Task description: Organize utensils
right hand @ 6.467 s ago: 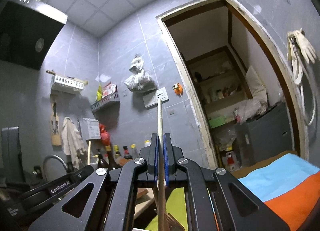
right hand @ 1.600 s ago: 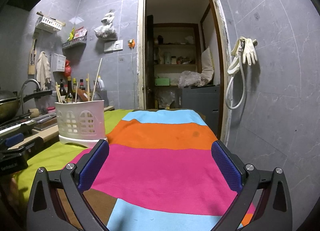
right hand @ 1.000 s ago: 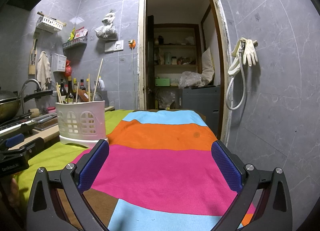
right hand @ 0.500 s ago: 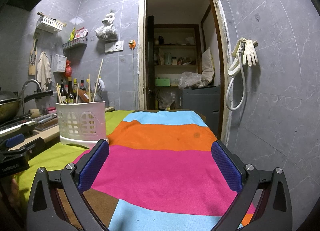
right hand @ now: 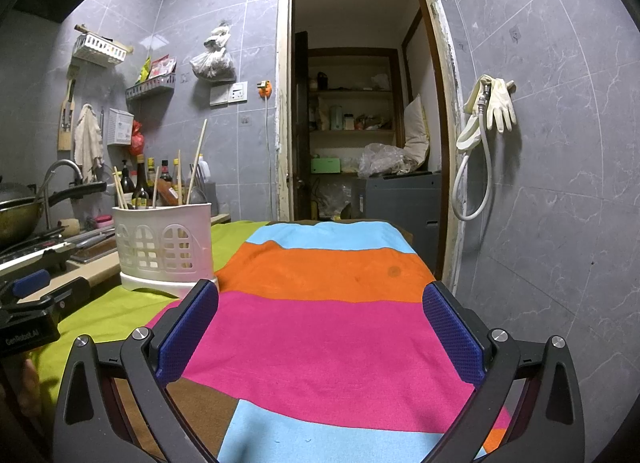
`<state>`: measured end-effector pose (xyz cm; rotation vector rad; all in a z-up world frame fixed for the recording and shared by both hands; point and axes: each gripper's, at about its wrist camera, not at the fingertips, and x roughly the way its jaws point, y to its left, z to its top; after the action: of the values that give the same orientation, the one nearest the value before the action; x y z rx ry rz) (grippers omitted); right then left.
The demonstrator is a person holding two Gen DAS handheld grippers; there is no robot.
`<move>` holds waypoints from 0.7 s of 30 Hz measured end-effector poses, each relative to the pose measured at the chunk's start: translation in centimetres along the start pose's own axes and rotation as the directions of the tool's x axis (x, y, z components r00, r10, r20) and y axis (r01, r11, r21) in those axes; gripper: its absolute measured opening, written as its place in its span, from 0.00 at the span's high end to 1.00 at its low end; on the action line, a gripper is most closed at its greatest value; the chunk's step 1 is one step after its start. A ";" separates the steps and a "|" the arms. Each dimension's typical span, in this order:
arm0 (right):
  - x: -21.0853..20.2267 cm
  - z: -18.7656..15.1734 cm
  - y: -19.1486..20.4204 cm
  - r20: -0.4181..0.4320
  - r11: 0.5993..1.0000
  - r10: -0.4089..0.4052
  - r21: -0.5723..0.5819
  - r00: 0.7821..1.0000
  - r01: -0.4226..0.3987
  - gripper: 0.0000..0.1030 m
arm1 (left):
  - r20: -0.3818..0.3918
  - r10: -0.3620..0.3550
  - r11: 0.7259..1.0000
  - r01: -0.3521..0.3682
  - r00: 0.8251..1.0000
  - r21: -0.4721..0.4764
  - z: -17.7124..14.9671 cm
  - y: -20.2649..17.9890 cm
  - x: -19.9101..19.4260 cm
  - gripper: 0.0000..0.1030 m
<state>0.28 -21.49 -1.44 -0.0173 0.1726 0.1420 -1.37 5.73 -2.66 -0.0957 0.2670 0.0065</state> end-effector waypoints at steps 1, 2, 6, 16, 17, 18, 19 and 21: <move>0.0 0.0 0.0 0.001 1.000 0.000 0.000 1.000 0.000 0.00 | 0.000 0.001 1.000 -0.001 1.000 0.000 0.0 0.0 0.0 0.02; 0.0 0.0 0.0 0.002 1.000 0.000 -0.001 1.000 0.000 0.00 | 0.000 0.001 1.000 -0.001 1.000 0.001 0.0 0.0 0.0 0.02; 0.0 0.0 0.0 0.001 1.000 0.000 0.000 1.000 0.000 0.00 | -0.001 0.000 1.000 0.000 1.000 0.000 0.0 0.0 0.0 0.02; 0.1 0.1 0.1 -0.001 1.000 -0.001 -0.001 1.000 0.001 0.00 | -0.011 -0.001 1.000 0.001 1.000 0.008 0.0 -0.1 0.2 0.02; 0.1 0.1 0.1 -0.001 1.000 0.000 -0.001 1.000 0.000 0.00 | -0.012 -0.001 1.000 0.001 1.000 0.011 0.0 -0.1 0.2 0.02; 0.1 0.1 0.1 -0.001 1.000 0.000 -0.001 1.000 0.000 0.00 | -0.013 -0.002 1.000 0.002 1.000 0.013 -0.1 -0.1 0.3 0.02; 0.1 0.1 0.1 0.000 1.000 -0.001 -0.001 1.000 0.001 0.00 | -0.013 -0.002 1.000 0.002 1.000 0.014 -0.1 -0.1 0.3 0.02; 0.1 0.1 0.2 -0.001 1.000 0.000 -0.001 1.000 0.000 0.00 | -0.015 -0.003 1.000 0.003 1.000 0.016 -0.1 -0.1 0.3 0.02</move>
<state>0.33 -21.33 -1.36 -0.0180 0.1731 0.1422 -1.07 5.64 -2.86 -0.0804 0.2823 0.0008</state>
